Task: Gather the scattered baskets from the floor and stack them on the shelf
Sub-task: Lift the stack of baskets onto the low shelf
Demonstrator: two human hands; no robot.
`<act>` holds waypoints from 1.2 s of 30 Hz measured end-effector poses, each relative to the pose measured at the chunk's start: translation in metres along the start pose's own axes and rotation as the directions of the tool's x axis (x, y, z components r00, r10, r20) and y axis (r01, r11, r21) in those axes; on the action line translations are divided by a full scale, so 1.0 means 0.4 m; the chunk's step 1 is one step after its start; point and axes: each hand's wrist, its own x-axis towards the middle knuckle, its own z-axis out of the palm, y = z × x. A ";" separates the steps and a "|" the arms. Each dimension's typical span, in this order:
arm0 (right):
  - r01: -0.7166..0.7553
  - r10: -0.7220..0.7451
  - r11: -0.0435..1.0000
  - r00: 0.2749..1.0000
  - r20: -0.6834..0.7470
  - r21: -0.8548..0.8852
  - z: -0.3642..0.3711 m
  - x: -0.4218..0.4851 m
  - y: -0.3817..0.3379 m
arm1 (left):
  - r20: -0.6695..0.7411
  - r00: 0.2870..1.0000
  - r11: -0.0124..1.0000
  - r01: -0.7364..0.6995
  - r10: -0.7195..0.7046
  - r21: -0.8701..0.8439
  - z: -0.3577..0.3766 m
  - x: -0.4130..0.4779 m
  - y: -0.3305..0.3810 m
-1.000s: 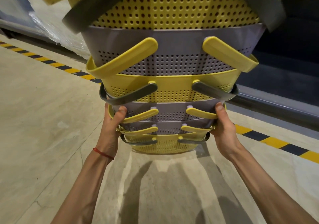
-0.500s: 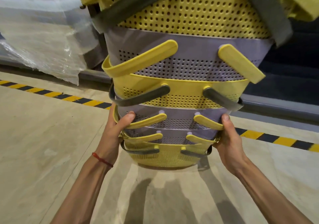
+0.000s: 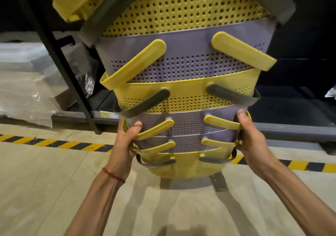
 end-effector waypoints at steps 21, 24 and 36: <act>0.087 -0.082 0.991 0.995 -0.057 0.099 -0.312 0.260 -0.132 | 0.123 0.992 0.998 -0.031 0.023 0.061 0.395 0.314 0.022; 0.101 -0.093 0.992 0.990 -0.109 0.072 -0.310 0.293 -0.128 | 0.148 0.989 0.998 -0.023 0.013 0.063 0.395 0.372 0.010; 0.092 -0.069 0.990 0.977 -0.203 0.106 -0.242 0.412 -0.078 | 0.308 0.950 0.987 -0.101 0.058 0.128 0.354 0.566 0.021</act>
